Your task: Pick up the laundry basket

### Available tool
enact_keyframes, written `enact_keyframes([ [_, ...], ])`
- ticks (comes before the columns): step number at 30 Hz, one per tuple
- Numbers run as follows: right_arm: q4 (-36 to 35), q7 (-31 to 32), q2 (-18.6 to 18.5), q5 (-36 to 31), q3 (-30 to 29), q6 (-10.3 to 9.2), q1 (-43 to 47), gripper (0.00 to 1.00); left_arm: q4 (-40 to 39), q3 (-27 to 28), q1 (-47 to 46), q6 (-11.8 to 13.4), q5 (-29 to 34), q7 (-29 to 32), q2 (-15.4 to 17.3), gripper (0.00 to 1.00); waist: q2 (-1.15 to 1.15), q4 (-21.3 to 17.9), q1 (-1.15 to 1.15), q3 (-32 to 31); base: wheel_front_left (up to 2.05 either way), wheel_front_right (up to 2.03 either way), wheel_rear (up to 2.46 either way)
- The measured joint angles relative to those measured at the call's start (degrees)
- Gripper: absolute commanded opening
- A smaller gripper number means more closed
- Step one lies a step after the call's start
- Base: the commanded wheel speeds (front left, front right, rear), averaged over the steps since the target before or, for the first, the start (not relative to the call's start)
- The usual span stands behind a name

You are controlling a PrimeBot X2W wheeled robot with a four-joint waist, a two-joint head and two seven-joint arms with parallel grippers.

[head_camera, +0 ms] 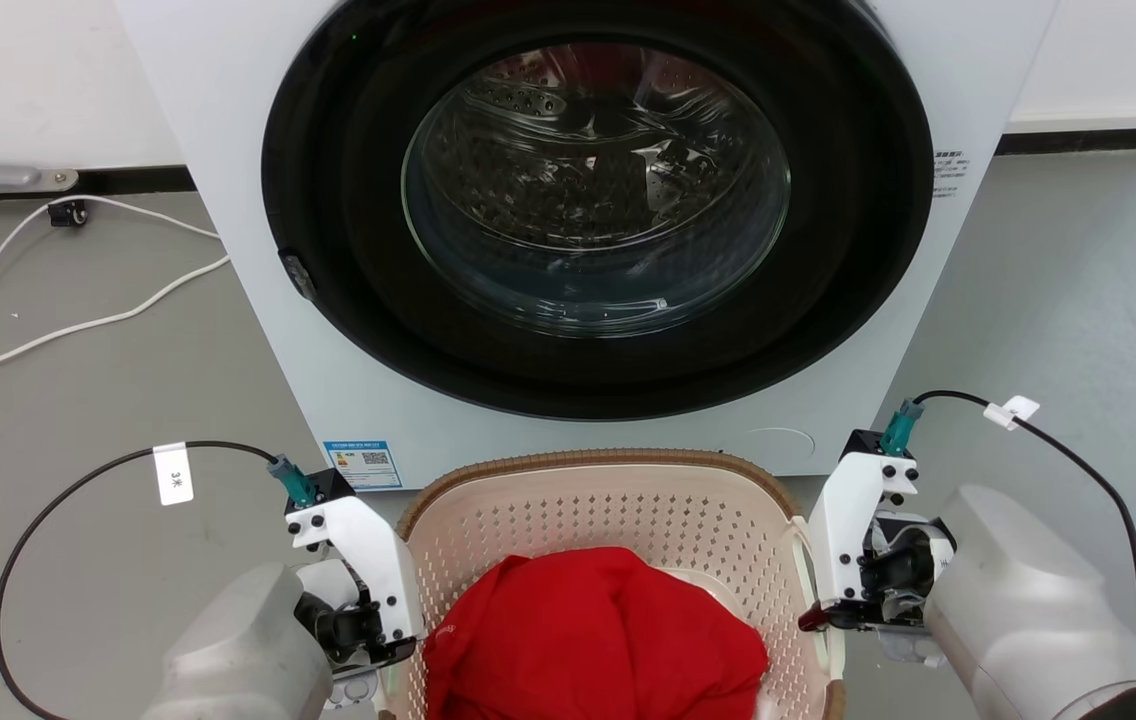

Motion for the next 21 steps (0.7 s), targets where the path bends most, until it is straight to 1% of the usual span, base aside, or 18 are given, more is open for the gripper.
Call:
enact_keyframes([
  [21, 0.0, -0.1, 0.0, 1.5, 0.8, 0.0, 0.3, 0.0, 0.6, -0.5, 0.0, 0.0, -0.6, -0.6, 0.0, 0.0, 0.0, -0.3, 0.0, -0.1, 0.0, 0.0, 0.0],
])
